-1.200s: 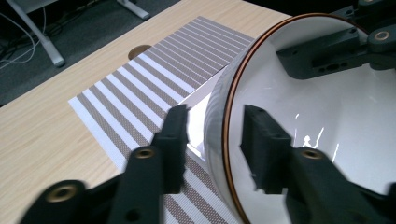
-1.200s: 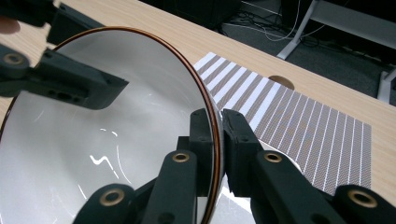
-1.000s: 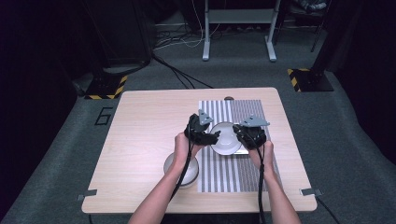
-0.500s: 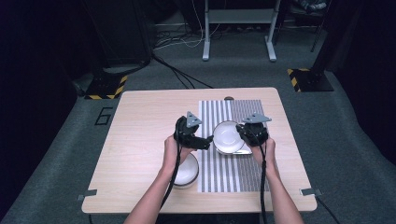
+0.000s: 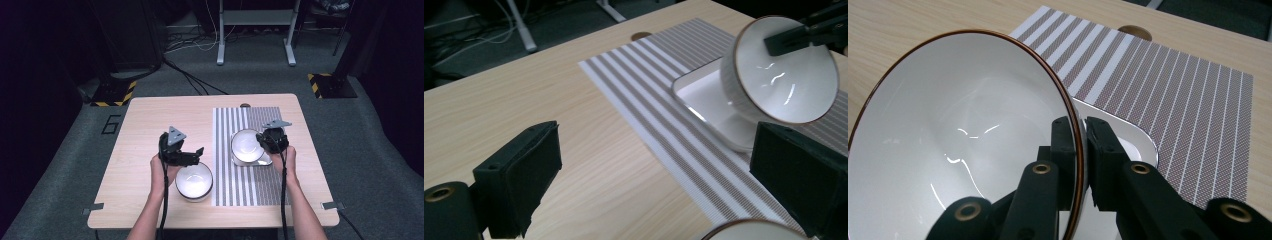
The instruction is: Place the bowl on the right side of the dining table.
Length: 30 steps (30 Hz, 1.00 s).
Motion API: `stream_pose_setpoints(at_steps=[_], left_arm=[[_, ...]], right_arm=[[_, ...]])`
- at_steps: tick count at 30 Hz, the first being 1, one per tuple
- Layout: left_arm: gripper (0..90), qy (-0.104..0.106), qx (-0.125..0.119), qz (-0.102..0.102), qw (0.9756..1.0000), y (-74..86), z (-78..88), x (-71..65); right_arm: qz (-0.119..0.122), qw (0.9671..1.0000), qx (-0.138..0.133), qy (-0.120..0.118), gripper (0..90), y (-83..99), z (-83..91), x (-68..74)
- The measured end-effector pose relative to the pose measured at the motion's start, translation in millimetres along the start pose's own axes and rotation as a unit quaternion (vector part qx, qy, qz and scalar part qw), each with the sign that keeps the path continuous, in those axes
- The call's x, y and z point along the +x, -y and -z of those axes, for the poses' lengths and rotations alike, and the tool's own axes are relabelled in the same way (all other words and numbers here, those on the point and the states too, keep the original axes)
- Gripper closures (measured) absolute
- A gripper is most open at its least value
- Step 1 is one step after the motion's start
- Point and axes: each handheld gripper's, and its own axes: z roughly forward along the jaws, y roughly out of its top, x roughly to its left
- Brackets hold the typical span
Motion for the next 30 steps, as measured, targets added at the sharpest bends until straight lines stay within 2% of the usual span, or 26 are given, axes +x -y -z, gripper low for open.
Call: stream_pose_setpoints(at_steps=[6, 11, 12, 17, 21, 25, 30], left_arm=[[5.8, -0.035, 0.002, 0.021, 0.9991, 21.9, 20.5, 22.0], [5.8, -0.062, 0.002, 0.038, 0.9973, 40.4, 33.9, 34.0], [5.8, -0.066, 0.002, 0.041, 0.9970, 43.5, 35.7, 35.6], [5.8, -0.088, 0.008, 0.061, 0.9943, 66.2, 43.3, 43.6], [5.9, -0.121, 0.007, 0.067, 0.9904, 86.1, 46.9, 44.2], [5.7, -0.128, 0.013, 0.086, 0.9880, 104.6, 46.9, 45.7], [5.3, -0.126, 0.039, 0.091, 0.9870, 125.5, 39.8, 42.8]], right_arm=[[-0.005, 0.9999, 0.014, 0.000, 83.1, 1.6, -6.1, -5.2], [-0.011, 0.9997, 0.020, -0.003, 83.1, 2.6, -11.6, -8.5], [-0.018, 0.9995, 0.024, -0.004, 83.1, 2.7, -12.8, -8.3], [-0.020, 0.9990, 0.040, -0.009, 83.0, 4.8, -18.6, -11.9], [-0.025, 0.9982, 0.053, -0.014, 83.0, 4.1, -21.8, -14.2], [-0.025, 0.9977, 0.061, -0.017, 83.0, 1.1, -23.2, -15.3], [-0.025, 0.9972, 0.068, -0.017, 82.9, -1.0, -25.6, -17.2]])
